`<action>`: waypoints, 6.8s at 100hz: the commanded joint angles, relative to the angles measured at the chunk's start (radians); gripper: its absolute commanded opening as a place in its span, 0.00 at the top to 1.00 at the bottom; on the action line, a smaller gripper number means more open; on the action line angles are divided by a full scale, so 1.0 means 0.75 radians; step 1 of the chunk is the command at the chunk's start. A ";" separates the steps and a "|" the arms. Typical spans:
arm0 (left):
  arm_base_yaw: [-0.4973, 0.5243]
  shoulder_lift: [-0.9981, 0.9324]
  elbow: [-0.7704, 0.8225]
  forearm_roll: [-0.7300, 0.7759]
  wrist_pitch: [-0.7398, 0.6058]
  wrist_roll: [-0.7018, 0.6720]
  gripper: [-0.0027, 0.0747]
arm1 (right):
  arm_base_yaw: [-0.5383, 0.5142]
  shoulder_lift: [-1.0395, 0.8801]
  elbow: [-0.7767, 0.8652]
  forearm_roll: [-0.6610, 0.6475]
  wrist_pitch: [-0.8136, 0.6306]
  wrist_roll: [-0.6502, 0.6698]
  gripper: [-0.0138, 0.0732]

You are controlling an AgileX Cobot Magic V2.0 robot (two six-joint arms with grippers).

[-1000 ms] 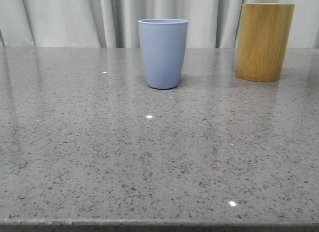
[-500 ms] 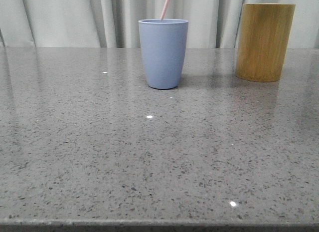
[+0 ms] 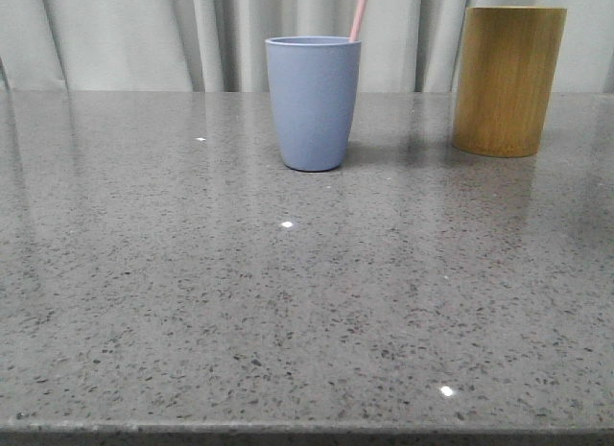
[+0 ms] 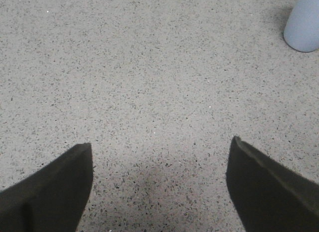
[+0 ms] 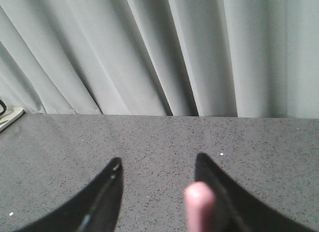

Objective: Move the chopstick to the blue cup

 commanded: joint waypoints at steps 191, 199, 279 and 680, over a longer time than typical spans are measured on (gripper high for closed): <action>0.001 -0.005 -0.034 -0.022 -0.040 -0.005 0.45 | -0.595 -1.548 0.660 -0.390 1.151 -0.176 0.51; 0.001 -0.005 -0.034 -0.022 -0.040 -0.005 0.62 | -0.595 -1.548 0.660 -0.388 1.161 -0.176 0.70; 0.001 -0.005 -0.034 -0.022 -0.055 -0.002 0.99 | -0.595 -1.548 0.660 -0.376 1.167 -0.174 0.98; 0.039 -1.062 1.146 0.109 -1.172 -0.004 0.99 | -0.592 -2.075 1.674 -0.353 0.114 -0.166 0.98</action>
